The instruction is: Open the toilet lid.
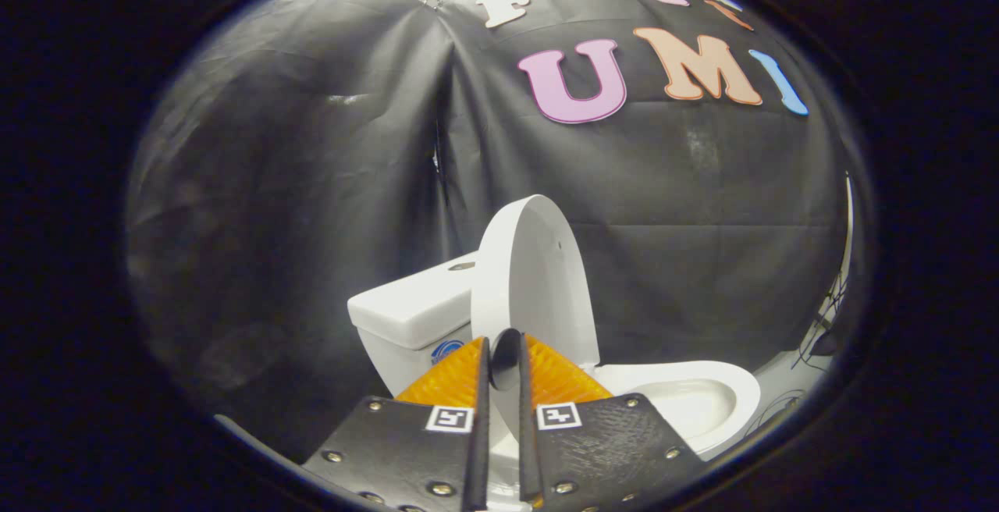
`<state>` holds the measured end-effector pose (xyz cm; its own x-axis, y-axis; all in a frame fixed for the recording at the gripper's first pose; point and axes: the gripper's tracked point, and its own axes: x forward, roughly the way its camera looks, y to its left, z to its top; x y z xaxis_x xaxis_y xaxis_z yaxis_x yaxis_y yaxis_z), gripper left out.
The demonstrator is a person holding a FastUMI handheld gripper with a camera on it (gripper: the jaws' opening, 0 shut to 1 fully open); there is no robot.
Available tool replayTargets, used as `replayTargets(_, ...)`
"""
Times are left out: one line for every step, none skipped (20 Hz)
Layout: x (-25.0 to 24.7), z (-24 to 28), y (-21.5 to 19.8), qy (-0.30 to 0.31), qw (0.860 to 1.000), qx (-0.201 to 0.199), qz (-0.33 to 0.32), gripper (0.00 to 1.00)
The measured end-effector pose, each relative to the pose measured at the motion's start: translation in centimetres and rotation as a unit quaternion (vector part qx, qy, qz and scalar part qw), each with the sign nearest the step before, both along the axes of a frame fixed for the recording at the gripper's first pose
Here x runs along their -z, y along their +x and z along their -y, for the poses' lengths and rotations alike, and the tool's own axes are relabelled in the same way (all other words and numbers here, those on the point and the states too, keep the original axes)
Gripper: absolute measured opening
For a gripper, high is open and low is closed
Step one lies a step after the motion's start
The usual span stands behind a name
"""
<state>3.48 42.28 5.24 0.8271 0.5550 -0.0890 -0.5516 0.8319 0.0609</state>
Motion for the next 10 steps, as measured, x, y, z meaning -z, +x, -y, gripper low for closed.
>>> replayTargets(0.2,0.2,-0.1,-0.002,1.0,-0.002,-0.001,0.19)
replayTargets(0.1,0.3,-0.1,-0.002,1.0,-0.003,-0.001,0.19)
replayTargets(0.1,0.4,-0.1,0.0,1.0,-0.002,-0.003,0.19)
replayTargets(0.0,0.7,0.0,0.001,1.0,-0.003,-0.005,0.19)
replayTargets(-0.2,1.4,-0.3,0.001,1.0,-0.003,-0.006,0.24)
replayTargets(-0.1,1.6,-0.3,0.002,1.0,-0.005,-0.008,0.24)
replayTargets(-0.1,1.9,-0.4,0.0,1.0,-0.006,-0.009,0.3)
replayTargets(-0.2,2.3,-0.6,-0.001,1.0,-0.006,-0.013,0.32)
replayTargets(-0.2,2.8,-0.8,-0.005,1.0,-0.003,-0.014,0.36)
replayTargets(-0.2,3.6,-0.6,-0.012,1.0,0.003,-0.01,0.41)
